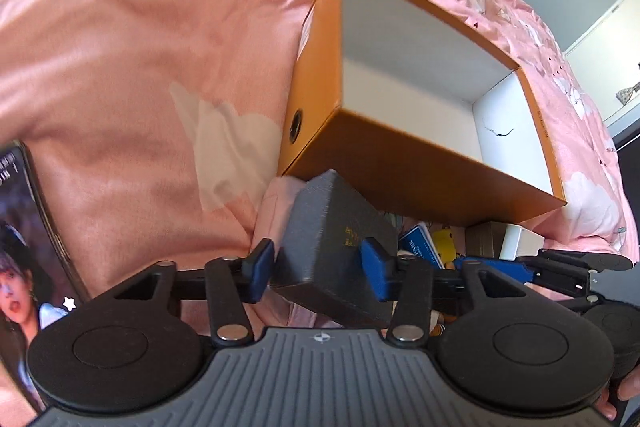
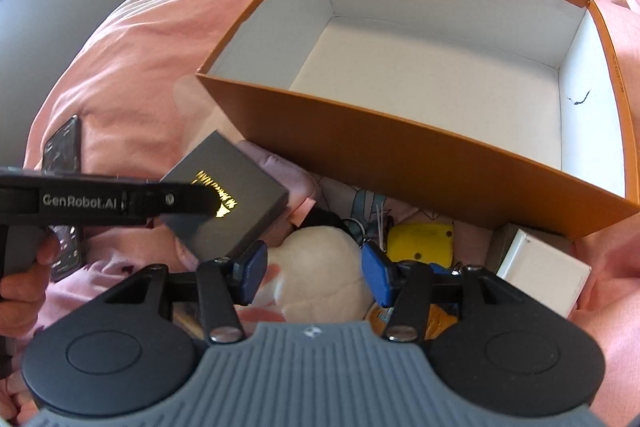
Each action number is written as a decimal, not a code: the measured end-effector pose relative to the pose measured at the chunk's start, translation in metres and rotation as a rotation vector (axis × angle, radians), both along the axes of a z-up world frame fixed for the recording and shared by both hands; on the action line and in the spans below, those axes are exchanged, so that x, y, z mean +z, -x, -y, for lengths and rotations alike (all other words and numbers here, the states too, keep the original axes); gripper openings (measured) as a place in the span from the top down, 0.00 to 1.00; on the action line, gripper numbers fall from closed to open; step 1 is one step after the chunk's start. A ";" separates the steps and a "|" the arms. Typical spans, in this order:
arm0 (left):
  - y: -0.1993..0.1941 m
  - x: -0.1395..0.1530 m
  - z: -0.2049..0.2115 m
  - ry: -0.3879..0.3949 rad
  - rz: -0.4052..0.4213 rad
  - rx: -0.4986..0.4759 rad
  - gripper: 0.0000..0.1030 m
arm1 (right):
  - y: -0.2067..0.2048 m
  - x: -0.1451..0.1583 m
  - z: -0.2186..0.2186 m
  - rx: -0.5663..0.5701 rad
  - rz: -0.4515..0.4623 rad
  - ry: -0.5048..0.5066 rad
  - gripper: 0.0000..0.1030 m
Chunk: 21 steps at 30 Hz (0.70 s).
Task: Organize objects
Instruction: 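Grasp the dark grey box with the left tool while the right tool grasps the photo card pack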
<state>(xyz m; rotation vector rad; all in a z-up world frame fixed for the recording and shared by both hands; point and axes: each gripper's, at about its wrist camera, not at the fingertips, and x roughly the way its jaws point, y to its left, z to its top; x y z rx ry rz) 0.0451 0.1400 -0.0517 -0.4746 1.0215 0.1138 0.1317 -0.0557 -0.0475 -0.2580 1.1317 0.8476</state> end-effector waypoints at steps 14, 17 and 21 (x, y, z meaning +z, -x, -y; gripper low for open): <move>0.015 0.027 0.057 -0.290 0.049 -0.148 0.58 | 0.071 0.008 -0.019 0.351 0.006 0.019 0.46; 0.017 0.024 0.052 -0.260 0.036 -0.141 0.58 | 0.078 0.000 -0.028 0.388 0.036 0.060 0.46; 0.016 0.018 0.041 -0.204 0.024 -0.108 0.57 | 0.086 -0.008 -0.036 0.436 0.084 0.101 0.46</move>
